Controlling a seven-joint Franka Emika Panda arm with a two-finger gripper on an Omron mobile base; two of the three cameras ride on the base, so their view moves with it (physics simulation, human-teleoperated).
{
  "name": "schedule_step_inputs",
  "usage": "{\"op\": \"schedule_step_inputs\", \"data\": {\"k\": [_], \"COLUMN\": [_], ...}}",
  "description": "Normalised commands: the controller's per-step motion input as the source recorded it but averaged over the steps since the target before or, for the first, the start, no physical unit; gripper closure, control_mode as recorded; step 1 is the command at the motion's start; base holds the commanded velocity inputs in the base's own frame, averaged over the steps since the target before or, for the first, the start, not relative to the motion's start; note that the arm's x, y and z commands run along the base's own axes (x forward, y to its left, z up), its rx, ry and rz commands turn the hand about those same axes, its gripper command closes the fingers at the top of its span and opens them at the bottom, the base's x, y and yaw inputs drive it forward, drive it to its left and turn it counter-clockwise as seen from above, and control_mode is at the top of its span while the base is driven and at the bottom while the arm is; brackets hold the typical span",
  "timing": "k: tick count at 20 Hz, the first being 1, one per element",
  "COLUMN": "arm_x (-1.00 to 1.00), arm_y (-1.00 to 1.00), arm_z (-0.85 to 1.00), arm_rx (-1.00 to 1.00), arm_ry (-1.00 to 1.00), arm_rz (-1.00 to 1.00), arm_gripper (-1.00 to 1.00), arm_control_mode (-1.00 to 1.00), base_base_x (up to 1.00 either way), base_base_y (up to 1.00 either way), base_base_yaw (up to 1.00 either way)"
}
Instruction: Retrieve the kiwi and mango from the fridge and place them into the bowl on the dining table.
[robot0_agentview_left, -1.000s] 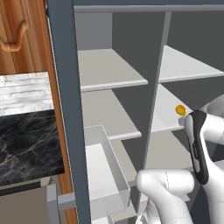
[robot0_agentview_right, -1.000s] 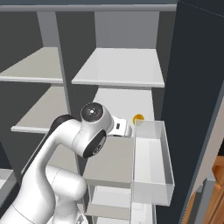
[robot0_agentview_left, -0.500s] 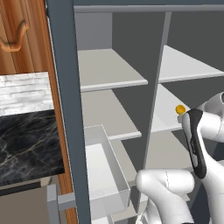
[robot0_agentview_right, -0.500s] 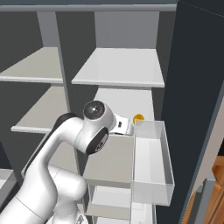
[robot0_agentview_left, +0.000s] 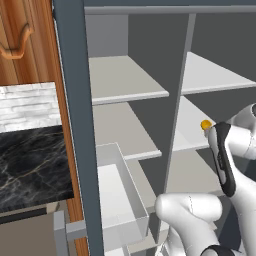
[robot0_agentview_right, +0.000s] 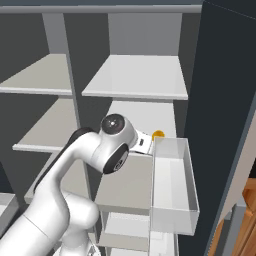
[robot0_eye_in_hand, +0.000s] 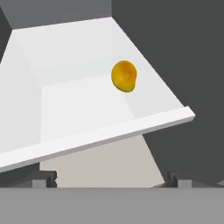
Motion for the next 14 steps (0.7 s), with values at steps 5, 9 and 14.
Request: {"op": "schedule_step_inputs", "data": {"k": [5,9,14], "arm_x": [0.27,0.23,0.20], "arm_y": [-0.08,-0.06,-0.08], "arm_z": [-0.07,-0.13,-0.14], "arm_rx": [0.03,0.01,0.01], "arm_ry": [0.00,0.00,0.00], "arm_rz": [-0.03,0.00,0.00], "arm_gripper": [-1.00,-1.00,-1.00], "arm_control_mode": [-1.00,-1.00,-1.00], "base_base_x": [0.00,0.00,0.00], "base_base_y": [0.00,0.00,0.00], "base_base_yaw": [0.00,0.00,0.00]}}
